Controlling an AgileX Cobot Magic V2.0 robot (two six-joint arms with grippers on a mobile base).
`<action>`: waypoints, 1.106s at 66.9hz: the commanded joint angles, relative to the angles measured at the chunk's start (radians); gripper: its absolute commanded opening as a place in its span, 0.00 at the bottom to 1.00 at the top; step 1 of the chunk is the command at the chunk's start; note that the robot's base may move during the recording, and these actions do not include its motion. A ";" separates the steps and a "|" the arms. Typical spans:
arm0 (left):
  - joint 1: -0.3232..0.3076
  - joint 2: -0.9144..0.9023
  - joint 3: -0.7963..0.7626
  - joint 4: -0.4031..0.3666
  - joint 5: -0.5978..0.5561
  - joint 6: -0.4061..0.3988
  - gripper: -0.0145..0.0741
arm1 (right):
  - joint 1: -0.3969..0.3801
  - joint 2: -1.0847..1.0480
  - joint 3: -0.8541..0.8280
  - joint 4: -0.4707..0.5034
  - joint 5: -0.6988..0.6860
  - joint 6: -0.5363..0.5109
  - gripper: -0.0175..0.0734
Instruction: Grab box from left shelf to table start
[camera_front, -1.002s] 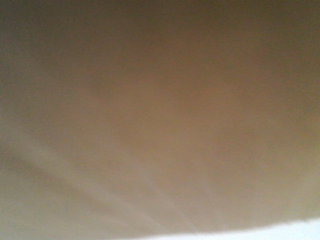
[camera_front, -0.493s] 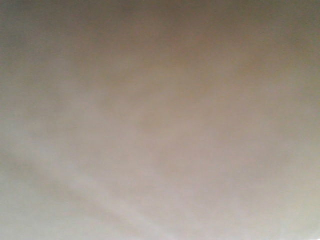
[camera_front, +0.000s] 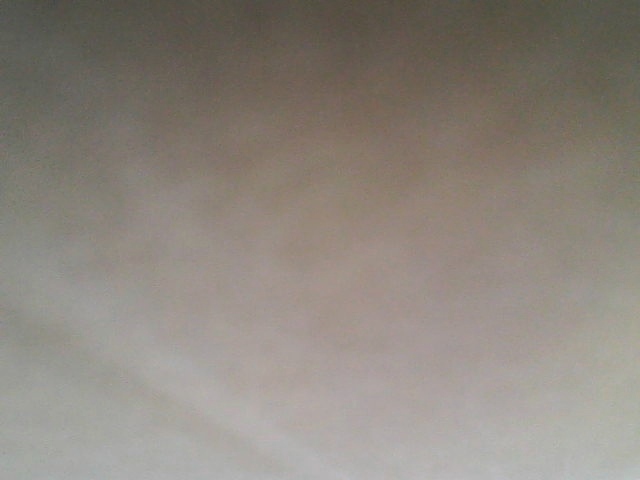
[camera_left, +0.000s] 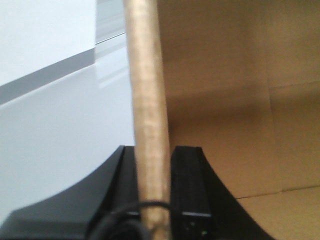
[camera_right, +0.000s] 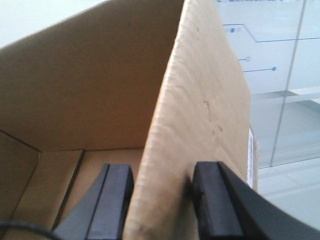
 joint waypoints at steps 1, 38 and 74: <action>-0.004 0.016 -0.012 0.065 -0.014 0.039 0.06 | -0.001 0.014 -0.028 -0.030 -0.124 0.003 0.26; -0.004 0.016 -0.012 0.065 -0.014 0.039 0.06 | -0.001 0.014 -0.028 -0.030 -0.124 0.003 0.26; -0.004 0.016 -0.012 0.065 -0.014 0.039 0.06 | -0.001 0.014 -0.028 -0.030 -0.124 0.003 0.26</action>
